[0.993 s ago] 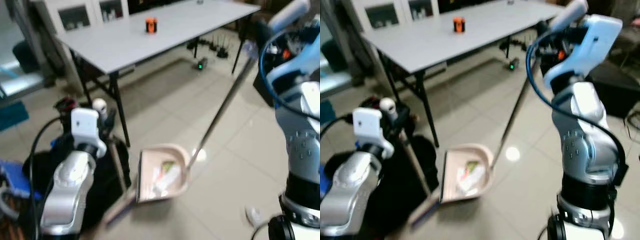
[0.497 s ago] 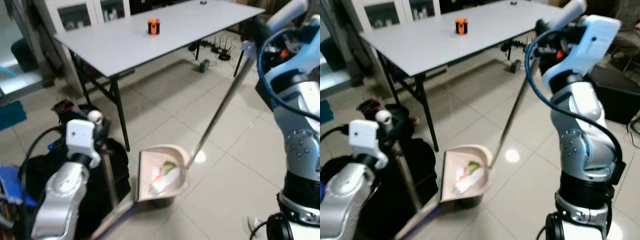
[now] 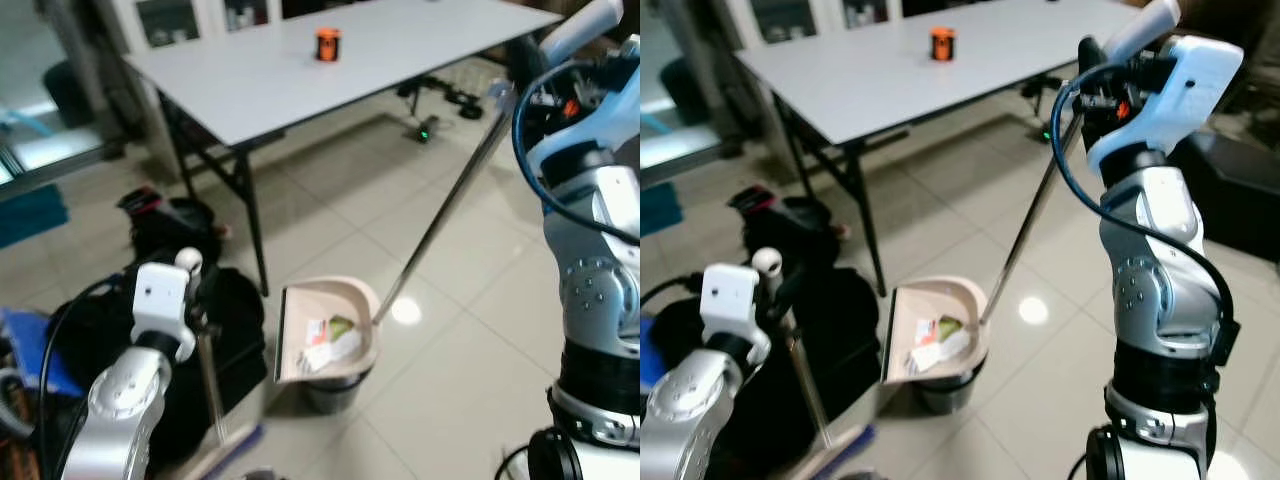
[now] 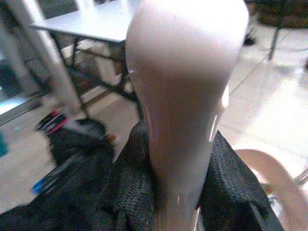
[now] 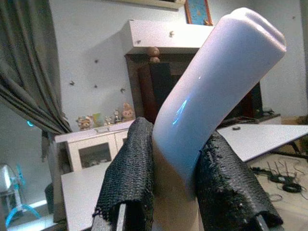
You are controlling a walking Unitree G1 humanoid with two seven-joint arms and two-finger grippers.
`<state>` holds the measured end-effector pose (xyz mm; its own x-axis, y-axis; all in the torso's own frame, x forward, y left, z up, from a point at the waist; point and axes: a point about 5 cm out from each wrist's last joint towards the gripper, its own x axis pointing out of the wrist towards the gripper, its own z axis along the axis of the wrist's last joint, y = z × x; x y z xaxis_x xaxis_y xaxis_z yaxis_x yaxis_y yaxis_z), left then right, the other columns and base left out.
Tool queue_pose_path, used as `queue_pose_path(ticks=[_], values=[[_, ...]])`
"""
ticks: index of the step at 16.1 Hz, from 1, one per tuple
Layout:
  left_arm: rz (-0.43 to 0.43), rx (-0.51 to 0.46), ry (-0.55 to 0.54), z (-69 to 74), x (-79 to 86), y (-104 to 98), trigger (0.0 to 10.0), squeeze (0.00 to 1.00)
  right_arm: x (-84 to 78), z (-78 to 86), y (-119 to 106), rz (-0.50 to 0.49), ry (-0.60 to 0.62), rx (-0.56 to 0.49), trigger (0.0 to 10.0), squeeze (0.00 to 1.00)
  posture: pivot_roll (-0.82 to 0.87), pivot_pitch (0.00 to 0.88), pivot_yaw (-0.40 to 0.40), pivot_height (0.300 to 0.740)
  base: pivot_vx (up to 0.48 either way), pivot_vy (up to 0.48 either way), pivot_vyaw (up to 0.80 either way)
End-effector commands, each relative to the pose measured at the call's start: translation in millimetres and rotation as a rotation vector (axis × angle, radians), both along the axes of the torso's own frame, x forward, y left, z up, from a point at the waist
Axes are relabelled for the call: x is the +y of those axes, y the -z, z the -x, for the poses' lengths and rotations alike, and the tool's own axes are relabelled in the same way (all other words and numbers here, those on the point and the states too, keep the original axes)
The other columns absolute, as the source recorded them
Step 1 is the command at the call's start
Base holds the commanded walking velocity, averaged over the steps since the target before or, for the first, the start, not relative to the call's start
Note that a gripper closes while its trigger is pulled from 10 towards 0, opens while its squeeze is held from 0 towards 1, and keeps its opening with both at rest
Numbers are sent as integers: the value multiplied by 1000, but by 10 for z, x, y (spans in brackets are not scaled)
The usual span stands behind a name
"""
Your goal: Sweep floor
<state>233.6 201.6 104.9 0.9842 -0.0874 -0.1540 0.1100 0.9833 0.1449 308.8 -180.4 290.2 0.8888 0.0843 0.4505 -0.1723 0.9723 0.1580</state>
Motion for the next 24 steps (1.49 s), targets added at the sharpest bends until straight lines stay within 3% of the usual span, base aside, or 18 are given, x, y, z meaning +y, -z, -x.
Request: queue_pose_path(ticks=[1,8,12,14,21,24], values=[[-26,-11,-22,15,45,-26,10000,0,-46,-17,-100,29,37,-84,10000,0,22,0,14,740,0,0,0],[-50,-16,-21,31,59,-40,10000,0,200,-217,-123,167,-65,-215,10000,0,46,0,27,740,0,0,0],[-57,-18,-19,36,74,-38,10000,0,643,-168,-123,403,-180,-369,10000,0,47,0,37,740,0,0,0],[-60,-19,-14,39,84,-41,10000,0,869,-108,-45,443,-228,-417,10000,0,58,0,43,740,0,0,0],[-70,-18,-9,47,111,-45,10000,0,1198,43,147,451,-303,-479,10000,0,61,0,49,740,0,0,0],[-71,-20,-8,48,112,-47,10000,0,1415,169,286,439,-390,-485,10000,0,63,0,45,740,0,0,0]])
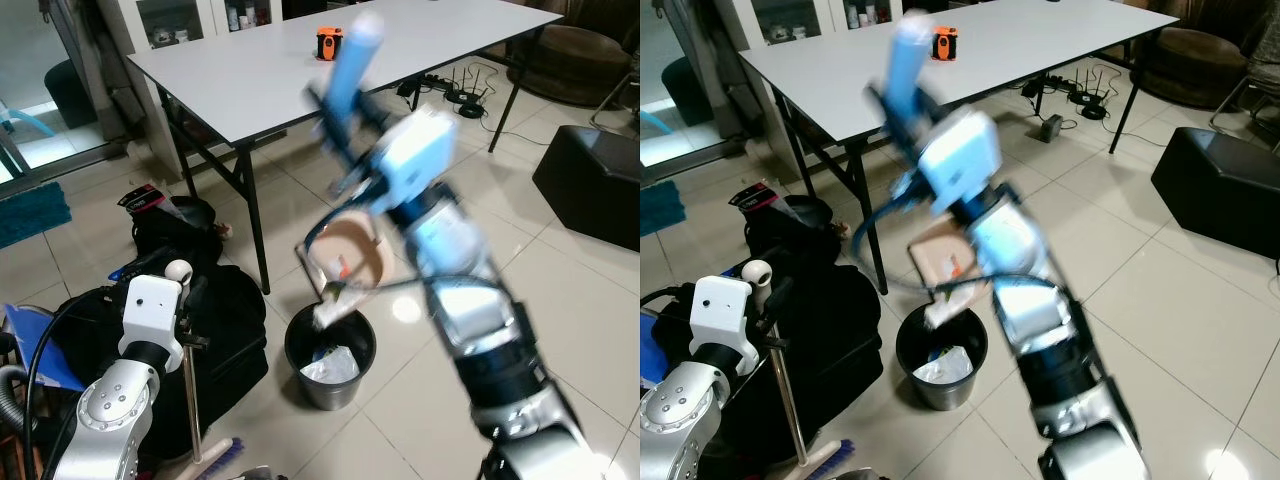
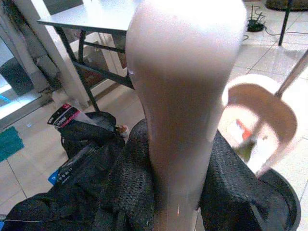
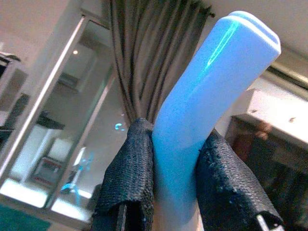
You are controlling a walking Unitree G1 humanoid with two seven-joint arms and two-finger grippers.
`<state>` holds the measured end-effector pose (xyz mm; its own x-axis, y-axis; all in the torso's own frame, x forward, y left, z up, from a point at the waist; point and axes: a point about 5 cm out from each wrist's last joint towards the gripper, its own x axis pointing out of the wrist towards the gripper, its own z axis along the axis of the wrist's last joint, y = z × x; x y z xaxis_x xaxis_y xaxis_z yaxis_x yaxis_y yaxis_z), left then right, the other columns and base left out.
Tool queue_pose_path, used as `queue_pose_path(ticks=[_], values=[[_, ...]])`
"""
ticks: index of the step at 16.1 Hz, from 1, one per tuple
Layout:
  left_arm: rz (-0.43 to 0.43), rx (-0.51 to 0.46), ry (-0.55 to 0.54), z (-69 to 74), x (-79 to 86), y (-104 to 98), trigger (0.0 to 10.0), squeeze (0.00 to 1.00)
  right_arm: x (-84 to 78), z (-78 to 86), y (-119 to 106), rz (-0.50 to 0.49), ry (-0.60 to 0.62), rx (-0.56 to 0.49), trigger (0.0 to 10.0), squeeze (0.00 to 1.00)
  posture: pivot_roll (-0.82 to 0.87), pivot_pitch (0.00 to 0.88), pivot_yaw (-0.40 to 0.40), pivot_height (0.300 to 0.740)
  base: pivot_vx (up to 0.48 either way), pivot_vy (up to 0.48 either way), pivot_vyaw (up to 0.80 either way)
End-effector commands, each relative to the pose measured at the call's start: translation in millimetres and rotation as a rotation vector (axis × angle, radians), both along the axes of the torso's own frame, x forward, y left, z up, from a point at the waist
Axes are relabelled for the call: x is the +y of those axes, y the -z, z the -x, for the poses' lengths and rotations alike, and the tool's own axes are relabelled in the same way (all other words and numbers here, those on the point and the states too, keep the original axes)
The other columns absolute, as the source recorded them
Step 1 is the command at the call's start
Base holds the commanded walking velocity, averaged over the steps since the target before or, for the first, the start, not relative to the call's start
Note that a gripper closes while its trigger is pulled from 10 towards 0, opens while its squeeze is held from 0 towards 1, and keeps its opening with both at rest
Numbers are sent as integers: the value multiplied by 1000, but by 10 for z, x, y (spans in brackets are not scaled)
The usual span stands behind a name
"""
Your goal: Sweep floor
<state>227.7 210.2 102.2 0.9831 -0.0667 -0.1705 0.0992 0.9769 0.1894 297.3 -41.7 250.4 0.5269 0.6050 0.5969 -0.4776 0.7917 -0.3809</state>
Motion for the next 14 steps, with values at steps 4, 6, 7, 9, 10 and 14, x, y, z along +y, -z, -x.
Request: queue_pose_path(ticks=[4,6,7,9,10,14], values=[[-25,-30,12,-12,21,-72,10000,0,132,129,-15,78,-54,-94,10000,0,58,0,49,740,0,0,0],[-25,-33,13,-20,21,-74,10000,0,132,139,10,131,-42,-124,10000,0,55,0,51,740,0,0,0],[-24,-33,14,-20,20,-74,10000,0,130,138,12,138,-37,-130,10000,0,55,0,51,740,0,0,0],[-24,-33,14,-20,20,-74,10000,0,131,135,15,152,-29,-137,10000,0,55,0,51,740,0,0,0],[-24,-34,14,-21,17,-73,10000,0,135,133,16,164,-28,-143,10000,0,53,0,50,740,0,0,0],[40,-40,49,-211,-115,-115,10000,0,-344,-120,-133,55,275,-51,10000,0,31,0,46,740,0,0,0]])
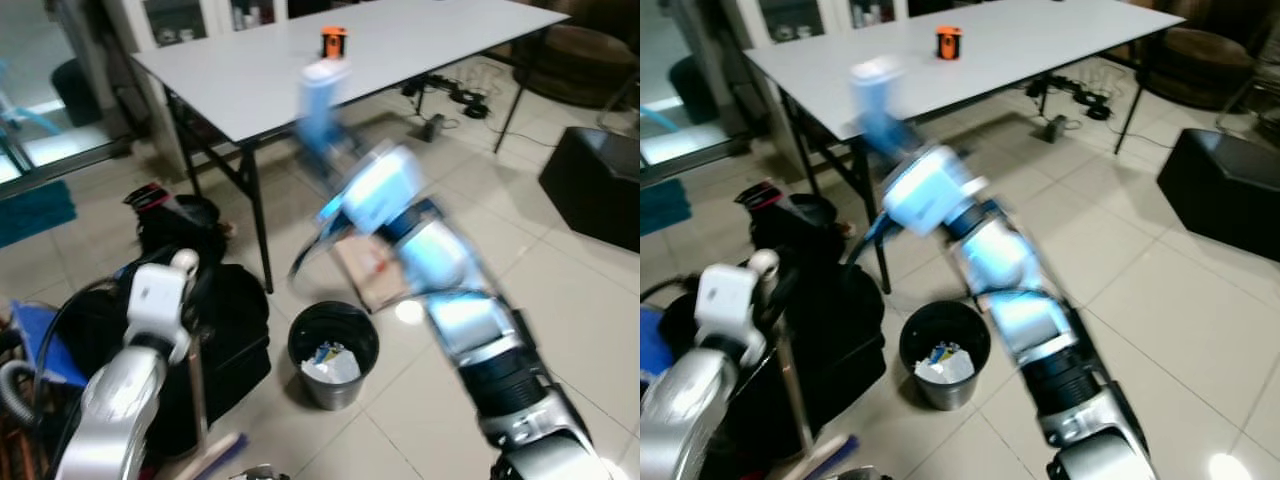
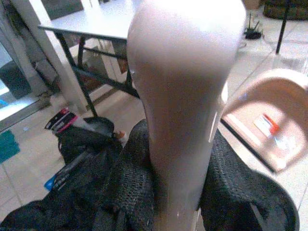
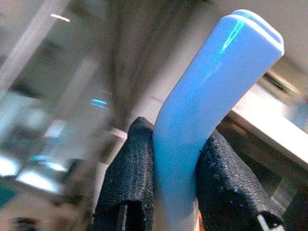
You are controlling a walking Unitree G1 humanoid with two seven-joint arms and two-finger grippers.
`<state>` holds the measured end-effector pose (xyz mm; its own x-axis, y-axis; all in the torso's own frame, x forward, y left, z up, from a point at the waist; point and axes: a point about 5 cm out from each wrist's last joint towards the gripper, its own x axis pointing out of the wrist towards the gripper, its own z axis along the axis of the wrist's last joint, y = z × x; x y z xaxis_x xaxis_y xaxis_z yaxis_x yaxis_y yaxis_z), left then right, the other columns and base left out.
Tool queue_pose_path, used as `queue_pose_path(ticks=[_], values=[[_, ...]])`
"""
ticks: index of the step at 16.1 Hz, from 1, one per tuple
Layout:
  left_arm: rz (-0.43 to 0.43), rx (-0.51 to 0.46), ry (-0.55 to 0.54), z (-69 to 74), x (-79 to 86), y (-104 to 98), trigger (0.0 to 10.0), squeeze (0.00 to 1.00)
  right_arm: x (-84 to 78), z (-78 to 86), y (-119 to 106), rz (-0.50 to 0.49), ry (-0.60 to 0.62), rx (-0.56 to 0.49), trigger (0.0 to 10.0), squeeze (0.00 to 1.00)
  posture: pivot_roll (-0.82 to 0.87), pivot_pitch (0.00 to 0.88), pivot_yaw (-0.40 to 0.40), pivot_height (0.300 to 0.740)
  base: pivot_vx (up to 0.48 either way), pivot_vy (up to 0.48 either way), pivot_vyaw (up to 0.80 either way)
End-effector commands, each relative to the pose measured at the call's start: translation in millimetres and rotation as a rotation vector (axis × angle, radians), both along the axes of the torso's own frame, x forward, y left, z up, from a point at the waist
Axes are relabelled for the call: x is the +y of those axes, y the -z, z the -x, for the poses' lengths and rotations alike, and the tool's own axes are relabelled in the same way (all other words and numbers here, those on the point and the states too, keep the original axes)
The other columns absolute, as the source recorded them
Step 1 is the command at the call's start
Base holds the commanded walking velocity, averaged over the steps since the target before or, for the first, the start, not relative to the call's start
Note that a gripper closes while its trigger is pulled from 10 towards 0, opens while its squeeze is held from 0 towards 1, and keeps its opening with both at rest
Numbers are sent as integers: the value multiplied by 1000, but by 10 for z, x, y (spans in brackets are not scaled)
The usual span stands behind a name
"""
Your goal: Sweep floor
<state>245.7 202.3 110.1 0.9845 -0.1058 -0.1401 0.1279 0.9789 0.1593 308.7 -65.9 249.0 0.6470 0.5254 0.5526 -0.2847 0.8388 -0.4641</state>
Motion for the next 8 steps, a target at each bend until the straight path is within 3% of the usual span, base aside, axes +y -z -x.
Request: queue_pose_path(ticks=[1,2,3,5,7,8], values=[[24,-11,35,-62,-83,-38,10000,0,-253,-57,-140,-80,117,9,10000,0,12,0,50,740,0,0,0],[24,-11,35,-62,-83,-38,10000,0,-253,-57,-140,-80,117,9,10000,0,12,0,50,740,0,0,0],[30,5,103,-90,-180,-13,10000,0,-601,-92,-102,-138,273,74,10000,0,-12,0,53,740,0,0,0],[52,15,132,-137,-250,23,10000,0,-1072,-87,20,-127,540,137,10000,0,-14,0,51,740,0,0,0],[96,5,125,-192,-286,-35,10000,0,-1241,-63,113,-127,635,174,10000,0,-20,0,41,740,0,0,0],[101,5,127,-187,-302,-45,10000,0,-1278,-28,192,-170,616,240,10000,0,-21,0,35,740,0,0,0]])
